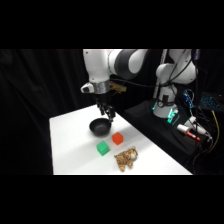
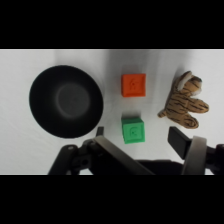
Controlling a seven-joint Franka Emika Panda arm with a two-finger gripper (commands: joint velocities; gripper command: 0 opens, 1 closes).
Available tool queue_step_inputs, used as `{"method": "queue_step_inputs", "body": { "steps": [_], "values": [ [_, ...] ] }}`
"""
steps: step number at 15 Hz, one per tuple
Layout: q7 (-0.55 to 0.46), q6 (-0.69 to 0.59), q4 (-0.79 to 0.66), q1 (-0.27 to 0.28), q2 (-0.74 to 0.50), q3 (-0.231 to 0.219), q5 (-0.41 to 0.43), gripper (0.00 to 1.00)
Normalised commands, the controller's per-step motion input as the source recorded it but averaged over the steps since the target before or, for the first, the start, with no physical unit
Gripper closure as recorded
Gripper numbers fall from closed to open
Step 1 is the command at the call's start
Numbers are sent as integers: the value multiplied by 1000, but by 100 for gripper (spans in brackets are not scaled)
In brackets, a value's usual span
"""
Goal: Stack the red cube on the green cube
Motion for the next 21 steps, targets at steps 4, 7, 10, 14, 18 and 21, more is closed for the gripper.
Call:
{"method": "queue_step_inputs", "body": {
  "steps": [4, 7, 10, 14, 18, 21],
  "values": [
    [60, 78, 16, -16, -25, 36, 10, 0],
    [145, 268, -94, 1, -39, 35, -12, 0],
    [131, 298, -180, -3, -41, 30, 4, 0],
    [93, 287, -222, -13, -35, 29, 44, 0],
    [40, 338, -235, -17, -24, 46, 103, 0],
    [29, 429, -235, -16, 8, 58, 116, 0]
  ]
}}
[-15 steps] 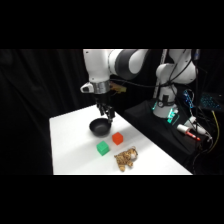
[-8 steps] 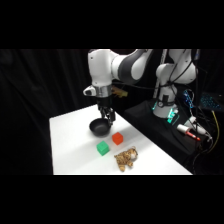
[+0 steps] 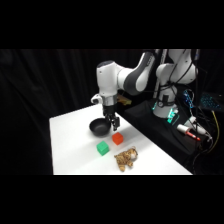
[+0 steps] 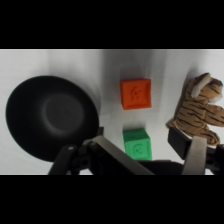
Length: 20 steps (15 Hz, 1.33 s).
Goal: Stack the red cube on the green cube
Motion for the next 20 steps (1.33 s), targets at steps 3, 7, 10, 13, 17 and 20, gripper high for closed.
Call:
{"method": "queue_step_inputs", "body": {
  "steps": [3, 7, 10, 13, 17, 20],
  "values": [
    [24, 412, -186, -23, 56, 68, 138, 0],
    [52, 360, -140, -6, 71, 80, 99, 0],
    [138, 321, -106, 46, 81, 38, -15, 0],
    [162, 274, -84, 59, 79, 11, -55, 0],
    [130, 233, -67, 35, 79, 17, -34, 0],
    [100, 203, -46, 7, 76, 31, -1, 0]
  ]
}}
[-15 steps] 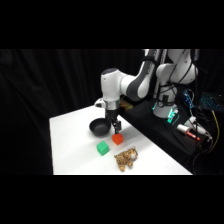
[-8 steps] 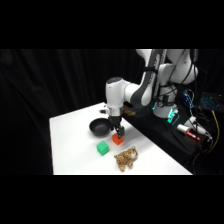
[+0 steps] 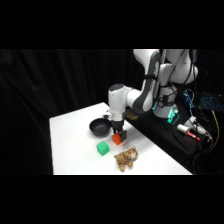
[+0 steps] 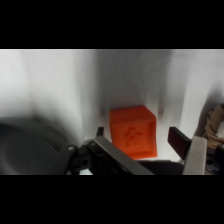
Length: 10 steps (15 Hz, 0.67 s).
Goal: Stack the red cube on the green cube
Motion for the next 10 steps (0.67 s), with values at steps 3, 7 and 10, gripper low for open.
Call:
{"method": "queue_step_inputs", "body": {
  "steps": [3, 7, 10],
  "values": [
    [89, 186, -38, -3, 51, 40, 14, 0],
    [98, 181, -30, -3, 21, 43, 25, 26],
    [119, 194, -29, 0, 6, 37, 47, 53]
  ]
}}
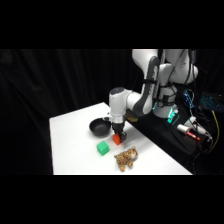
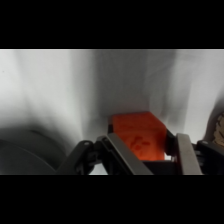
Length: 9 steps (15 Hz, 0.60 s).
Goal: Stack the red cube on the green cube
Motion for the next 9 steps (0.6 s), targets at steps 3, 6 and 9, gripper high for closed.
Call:
{"method": "queue_step_inputs", "body": {
  "steps": [3, 6, 9],
  "values": [
    [118, 168, -25, 26, 4, -4, 16, 70],
    [81, 64, -22, 26, -41, -11, -4, 75],
    [62, -126, -48, 47, -177, -18, -41, 75]
  ]
}}
